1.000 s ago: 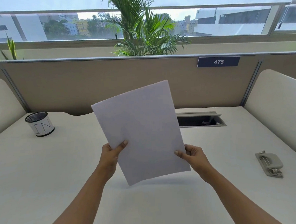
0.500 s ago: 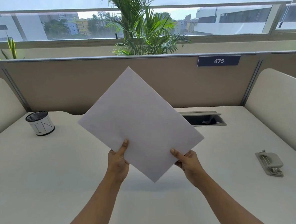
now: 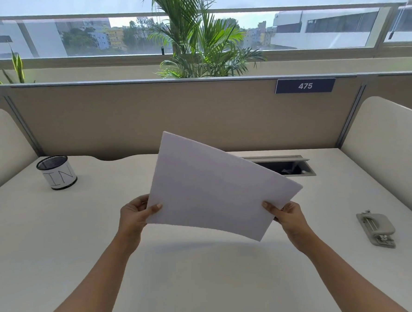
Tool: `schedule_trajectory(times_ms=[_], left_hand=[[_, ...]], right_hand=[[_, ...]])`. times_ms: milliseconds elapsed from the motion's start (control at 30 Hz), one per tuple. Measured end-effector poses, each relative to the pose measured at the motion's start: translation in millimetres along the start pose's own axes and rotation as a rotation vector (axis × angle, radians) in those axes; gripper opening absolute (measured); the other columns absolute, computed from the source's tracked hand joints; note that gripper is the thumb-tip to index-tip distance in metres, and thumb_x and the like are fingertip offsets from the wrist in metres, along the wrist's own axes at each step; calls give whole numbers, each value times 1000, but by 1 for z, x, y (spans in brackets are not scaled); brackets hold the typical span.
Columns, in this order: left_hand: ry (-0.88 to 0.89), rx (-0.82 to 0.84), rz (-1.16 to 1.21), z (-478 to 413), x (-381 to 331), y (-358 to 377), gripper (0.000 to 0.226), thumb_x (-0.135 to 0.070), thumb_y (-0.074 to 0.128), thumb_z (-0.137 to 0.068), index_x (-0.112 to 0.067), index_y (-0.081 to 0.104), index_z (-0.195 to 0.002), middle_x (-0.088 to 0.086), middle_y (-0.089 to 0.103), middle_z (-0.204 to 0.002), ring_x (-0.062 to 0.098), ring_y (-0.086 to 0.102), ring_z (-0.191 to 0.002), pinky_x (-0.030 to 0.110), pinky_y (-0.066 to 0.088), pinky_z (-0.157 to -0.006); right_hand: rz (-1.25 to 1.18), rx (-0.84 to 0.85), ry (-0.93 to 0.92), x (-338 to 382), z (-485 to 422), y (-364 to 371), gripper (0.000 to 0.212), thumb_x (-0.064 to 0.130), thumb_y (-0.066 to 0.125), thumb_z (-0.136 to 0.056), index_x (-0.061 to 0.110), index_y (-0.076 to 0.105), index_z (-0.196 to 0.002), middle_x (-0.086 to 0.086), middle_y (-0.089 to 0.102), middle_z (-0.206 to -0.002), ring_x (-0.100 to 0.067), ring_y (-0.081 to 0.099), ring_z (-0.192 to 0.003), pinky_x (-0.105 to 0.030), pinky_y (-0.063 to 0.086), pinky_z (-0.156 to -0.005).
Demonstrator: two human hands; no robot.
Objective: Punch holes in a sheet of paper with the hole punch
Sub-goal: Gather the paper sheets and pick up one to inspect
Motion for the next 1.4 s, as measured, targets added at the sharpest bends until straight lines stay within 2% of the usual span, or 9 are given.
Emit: schedule_trajectory(times_ms=[67, 133, 200, 367, 567, 833, 1133, 1300, 1400], left_hand=[[-40, 116, -170, 1, 4, 4, 25, 9, 70, -71, -11, 69, -87, -6, 76, -74, 9, 71, -65, 17, 54, -54], [-70, 167, -232, 1, 9, 6, 23, 8, 72, -70, -9, 70, -85, -6, 76, -76, 11, 72, -68, 18, 54, -55], [-65, 150, -236, 0, 11, 6, 20, 7, 73, -70, -8, 70, -84, -6, 76, -75, 10, 71, -68, 18, 54, -56], [-48, 84, -220, 0, 14, 5, 19, 6, 73, -71, -10, 69, -80, -9, 75, -70, 9, 69, -66, 20, 54, -59], [-77, 110, -192, 7, 22, 5, 22, 5, 72, -71, -9, 70, -88, -5, 75, -79, 13, 70, -73, 25, 54, -67], [-64, 109, -190, 6, 19, 8, 18, 3, 70, -75, -10, 70, -87, -7, 76, -74, 10, 70, -68, 20, 55, -61], [-131, 133, -200, 17, 33, 13, 11, -9, 67, -82, -10, 70, -93, 0, 74, -87, 15, 69, -75, 22, 52, -64], [-158, 131, -177, 19, 32, 17, 12, -8, 64, -85, -6, 68, -95, 5, 72, -92, 18, 70, -78, 24, 55, -65], [-170, 102, -152, 20, 33, 16, 13, -5, 62, -85, -3, 68, -96, 8, 72, -91, 21, 69, -78, 30, 56, -69]], right_hand=[[61, 10, 7, -2, 0, 0, 8, 8, 66, -82, 15, 70, -82, 2, 74, -82, -20, 66, -78, -30, 53, -76], [121, 29, 14, -3, 0, 3, 7, 11, 67, -82, 18, 70, -81, 4, 73, -81, -12, 67, -72, -18, 54, -63], [149, 34, 15, -3, 0, 6, 6, 13, 66, -83, 17, 70, -82, 7, 73, -78, -5, 67, -65, -12, 51, -55], [172, 26, 9, 1, -1, 9, 7, 15, 66, -84, 21, 68, -82, 5, 72, -82, -9, 65, -73, -11, 51, -53], [186, 77, 61, -7, 2, 7, 11, 14, 69, -81, 24, 70, -85, 13, 74, -81, -2, 69, -73, -11, 52, -59], [178, 50, 71, -9, 0, 7, 9, 16, 68, -83, 24, 70, -84, 11, 75, -79, -5, 69, -71, -16, 52, -62], [241, 27, 120, -25, 4, 0, 9, 17, 69, -82, 25, 68, -85, 6, 72, -89, -10, 66, -83, -17, 48, -66], [242, -6, 104, -24, 1, -4, 14, 20, 68, -83, 19, 68, -96, 10, 71, -89, -14, 66, -88, -19, 47, -68], [264, -60, 97, -25, -1, -7, 26, 23, 68, -83, 22, 61, -108, 4, 68, -108, -17, 62, -102, -26, 46, -83]])
Point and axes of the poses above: each hand's wrist, its own z-axis away from the middle knuckle, its own y-axis out of the palm, x = y × z, the point moved 4 cm from there along -z, towards the middle knuckle
